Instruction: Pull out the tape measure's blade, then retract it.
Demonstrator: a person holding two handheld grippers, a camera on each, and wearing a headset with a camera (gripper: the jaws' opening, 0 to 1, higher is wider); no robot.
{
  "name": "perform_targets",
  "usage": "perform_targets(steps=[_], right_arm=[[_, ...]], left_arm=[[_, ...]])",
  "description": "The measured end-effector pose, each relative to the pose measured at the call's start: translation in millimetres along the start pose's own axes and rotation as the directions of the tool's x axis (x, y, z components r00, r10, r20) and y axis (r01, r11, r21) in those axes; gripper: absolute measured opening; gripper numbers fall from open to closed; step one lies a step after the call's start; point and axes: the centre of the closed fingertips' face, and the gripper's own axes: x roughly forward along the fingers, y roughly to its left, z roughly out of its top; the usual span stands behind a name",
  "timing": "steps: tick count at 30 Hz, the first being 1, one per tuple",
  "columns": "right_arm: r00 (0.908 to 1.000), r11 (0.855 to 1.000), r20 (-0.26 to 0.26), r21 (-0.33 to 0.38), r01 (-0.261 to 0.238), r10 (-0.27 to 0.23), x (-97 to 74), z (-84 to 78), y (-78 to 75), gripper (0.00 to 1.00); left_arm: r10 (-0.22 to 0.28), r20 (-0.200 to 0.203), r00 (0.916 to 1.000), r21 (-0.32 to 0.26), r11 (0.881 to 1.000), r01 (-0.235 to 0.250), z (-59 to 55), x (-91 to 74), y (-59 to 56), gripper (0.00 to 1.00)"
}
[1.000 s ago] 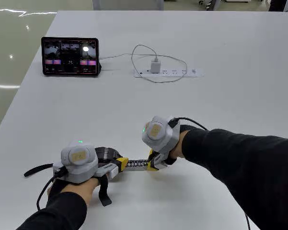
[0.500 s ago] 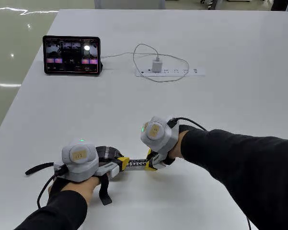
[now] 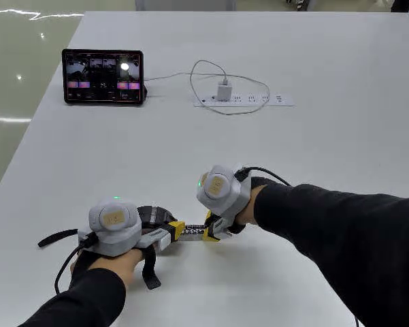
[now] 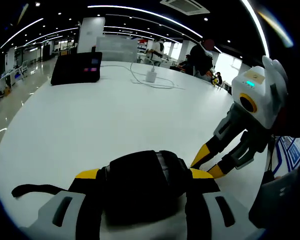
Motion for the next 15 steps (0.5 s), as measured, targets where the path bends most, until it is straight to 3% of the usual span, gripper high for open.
perform_targets(steps=[15], right_arm=[[0.9998, 1.0, 0.02, -0.011, -0.006, 0.007, 3.1, 6.9, 1.7, 0.11]], left_arm=[[-0.003, 0.0, 1.0, -0.005, 1.0, 0.003, -0.4, 0.3, -0.1, 0.63]])
